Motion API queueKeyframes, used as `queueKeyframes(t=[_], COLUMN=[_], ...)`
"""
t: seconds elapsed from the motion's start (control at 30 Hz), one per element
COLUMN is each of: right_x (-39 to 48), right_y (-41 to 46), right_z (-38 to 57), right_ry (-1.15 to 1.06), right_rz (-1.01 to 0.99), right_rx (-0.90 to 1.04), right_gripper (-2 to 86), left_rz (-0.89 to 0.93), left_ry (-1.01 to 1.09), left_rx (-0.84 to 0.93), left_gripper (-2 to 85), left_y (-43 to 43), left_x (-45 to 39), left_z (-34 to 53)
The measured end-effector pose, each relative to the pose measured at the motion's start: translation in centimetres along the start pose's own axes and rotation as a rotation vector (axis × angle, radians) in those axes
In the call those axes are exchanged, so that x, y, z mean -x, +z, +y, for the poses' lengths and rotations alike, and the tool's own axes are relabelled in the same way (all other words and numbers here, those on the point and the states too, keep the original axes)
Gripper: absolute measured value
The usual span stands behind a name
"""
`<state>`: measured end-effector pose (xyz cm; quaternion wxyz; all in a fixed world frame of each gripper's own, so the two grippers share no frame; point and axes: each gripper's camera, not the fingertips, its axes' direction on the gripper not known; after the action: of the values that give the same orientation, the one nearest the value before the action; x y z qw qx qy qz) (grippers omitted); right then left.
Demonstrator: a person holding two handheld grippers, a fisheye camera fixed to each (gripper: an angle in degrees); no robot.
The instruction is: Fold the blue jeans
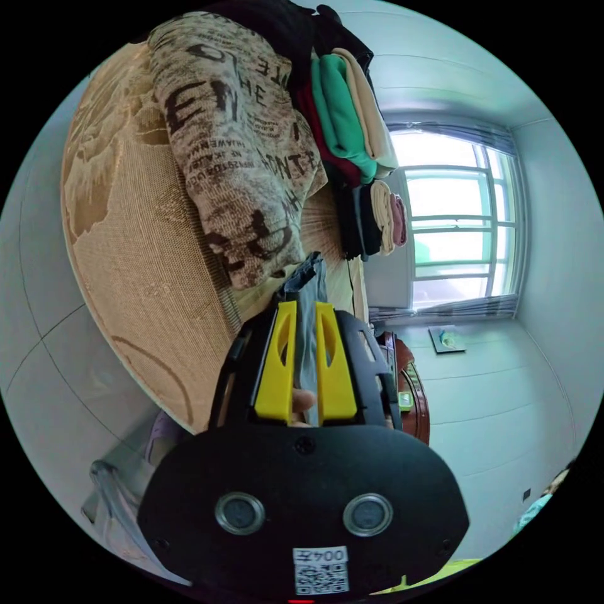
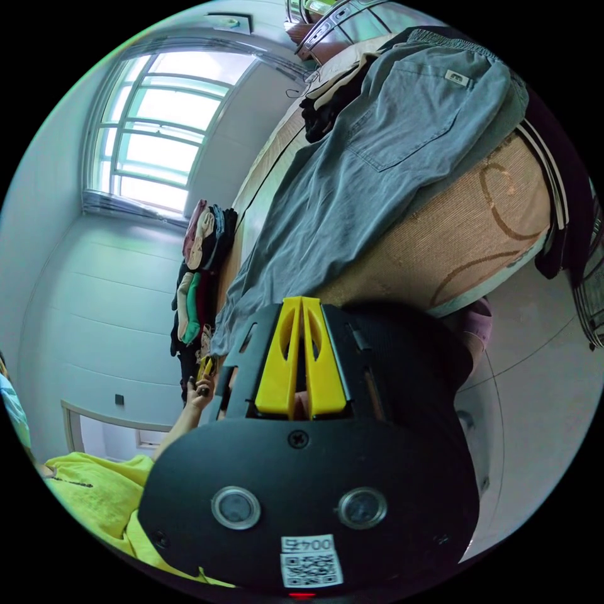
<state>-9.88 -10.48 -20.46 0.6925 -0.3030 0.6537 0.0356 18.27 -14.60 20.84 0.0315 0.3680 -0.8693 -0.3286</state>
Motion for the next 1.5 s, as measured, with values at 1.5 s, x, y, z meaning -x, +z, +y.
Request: queueKeyframes(t=[1.5], right_x=[5.3], right_y=[-2.7], right_z=[-4.7], right_ry=[0.006], right_rz=[0.007], right_rx=[-0.008], right_gripper=[-0.6], left_rz=[-0.903], left_ry=[0.845], left_rx=[-0.039], left_gripper=[1.4], left_y=[17.6], left_x=[-10.0], left_z=[8.3])
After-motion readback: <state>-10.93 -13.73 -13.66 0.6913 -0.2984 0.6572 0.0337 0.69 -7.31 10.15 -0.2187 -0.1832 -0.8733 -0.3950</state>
